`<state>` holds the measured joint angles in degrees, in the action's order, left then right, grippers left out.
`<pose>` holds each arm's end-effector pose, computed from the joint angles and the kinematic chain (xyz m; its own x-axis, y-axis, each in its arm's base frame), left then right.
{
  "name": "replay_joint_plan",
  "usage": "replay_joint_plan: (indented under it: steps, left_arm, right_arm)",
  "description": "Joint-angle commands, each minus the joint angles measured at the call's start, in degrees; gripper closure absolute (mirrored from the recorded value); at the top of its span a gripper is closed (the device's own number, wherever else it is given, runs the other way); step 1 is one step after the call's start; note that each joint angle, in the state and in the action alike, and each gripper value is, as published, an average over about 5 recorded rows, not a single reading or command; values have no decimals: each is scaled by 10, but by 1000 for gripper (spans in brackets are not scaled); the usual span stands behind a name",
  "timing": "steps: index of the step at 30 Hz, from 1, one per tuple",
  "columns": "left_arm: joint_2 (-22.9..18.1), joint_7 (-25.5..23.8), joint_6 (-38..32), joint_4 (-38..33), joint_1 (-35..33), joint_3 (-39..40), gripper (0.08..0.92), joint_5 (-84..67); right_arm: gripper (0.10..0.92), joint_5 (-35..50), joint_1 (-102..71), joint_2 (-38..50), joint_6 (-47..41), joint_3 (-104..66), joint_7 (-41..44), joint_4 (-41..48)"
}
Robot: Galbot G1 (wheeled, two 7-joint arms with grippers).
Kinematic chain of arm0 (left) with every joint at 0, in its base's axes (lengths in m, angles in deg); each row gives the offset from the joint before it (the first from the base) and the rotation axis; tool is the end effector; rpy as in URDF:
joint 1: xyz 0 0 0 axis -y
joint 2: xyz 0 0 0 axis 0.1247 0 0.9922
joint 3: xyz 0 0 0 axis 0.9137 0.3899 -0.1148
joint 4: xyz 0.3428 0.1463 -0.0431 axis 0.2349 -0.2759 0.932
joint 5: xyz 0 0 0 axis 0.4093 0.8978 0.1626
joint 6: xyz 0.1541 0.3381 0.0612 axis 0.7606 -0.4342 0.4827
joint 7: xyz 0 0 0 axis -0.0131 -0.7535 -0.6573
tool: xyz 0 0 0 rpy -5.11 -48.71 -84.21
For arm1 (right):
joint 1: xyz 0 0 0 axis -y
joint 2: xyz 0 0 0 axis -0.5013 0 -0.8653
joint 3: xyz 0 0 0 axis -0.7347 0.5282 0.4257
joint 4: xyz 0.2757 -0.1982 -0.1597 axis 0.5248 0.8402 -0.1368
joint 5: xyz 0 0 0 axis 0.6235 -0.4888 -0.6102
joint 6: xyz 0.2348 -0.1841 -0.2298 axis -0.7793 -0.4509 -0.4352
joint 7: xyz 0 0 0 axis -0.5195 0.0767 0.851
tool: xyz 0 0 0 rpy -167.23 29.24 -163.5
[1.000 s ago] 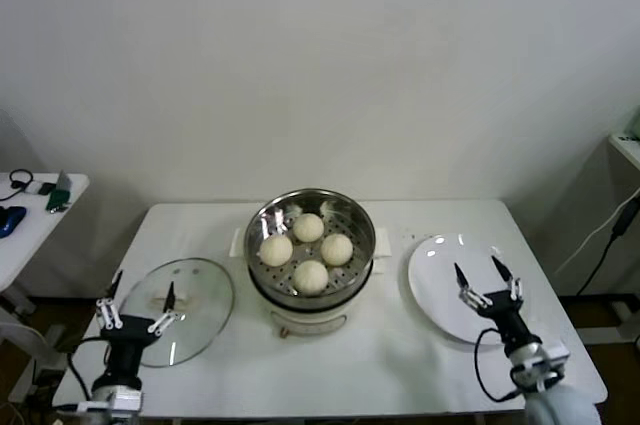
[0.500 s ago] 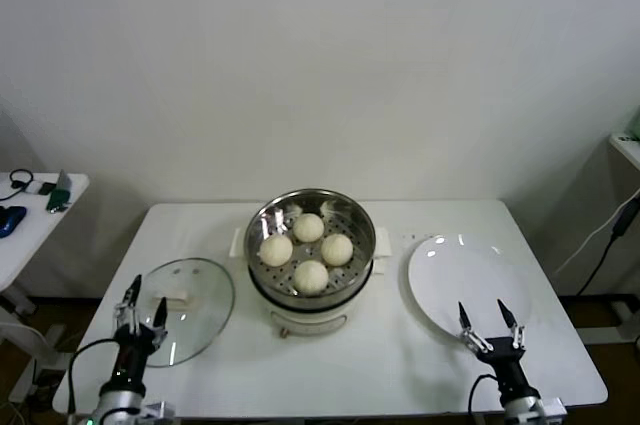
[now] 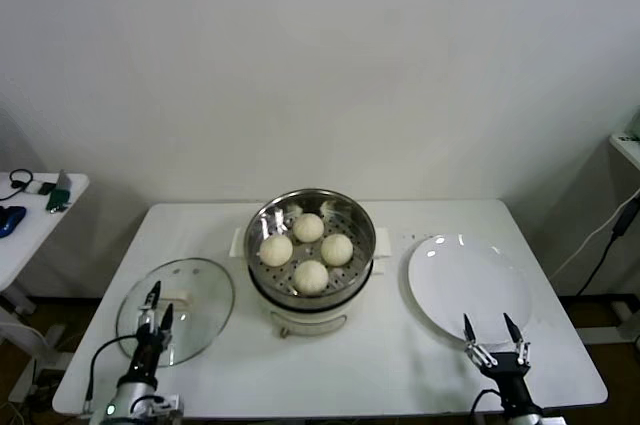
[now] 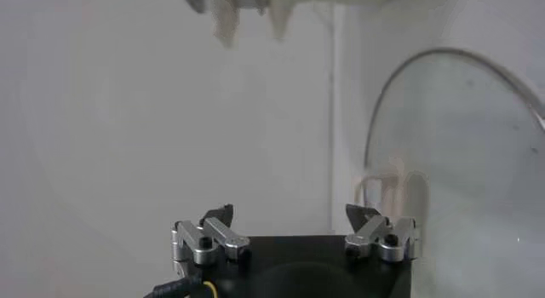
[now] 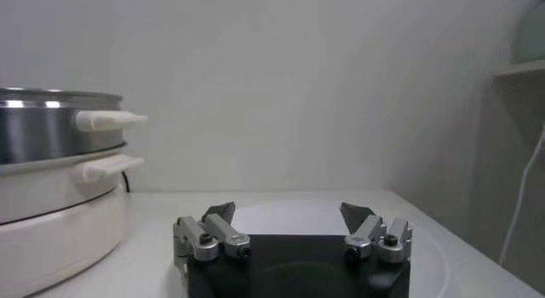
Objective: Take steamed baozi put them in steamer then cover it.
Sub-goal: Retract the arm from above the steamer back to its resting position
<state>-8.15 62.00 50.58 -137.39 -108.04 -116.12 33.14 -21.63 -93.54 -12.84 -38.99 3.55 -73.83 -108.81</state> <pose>0.1943 0.1469 -0.4606 -0.9931 -0.1050 0.0515 0.0552 -0.0329 0.9979 0.1413 -0.1385 -0.4613 -0.9982 -0.0102 0.0584 -0.0091 0.9998 0.0189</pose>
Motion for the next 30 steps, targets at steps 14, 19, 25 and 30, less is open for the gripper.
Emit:
replay_joint_plan:
  steps: [14, 19, 25, 30]
  left_arm:
    - [34, 12, -9, 118, 107, 12, 177, 7]
    - [36, 15, -20, 139, 112, 12, 231, 18]
    - [34, 27, -34, 155, 110, 11, 412, 30]
    - [27, 34, -39, 160, 107, 9, 550, 36]
  right_arm:
    - [202, -7, -17, -22, 11, -8, 1, -4]
    - [203, -9, -17, -23, 11, -8, 1, -8]
    - [202, -11, -15, -24, 11, -8, 1, -8]
    - [203, -13, -12, -26, 11, -8, 0, -8]
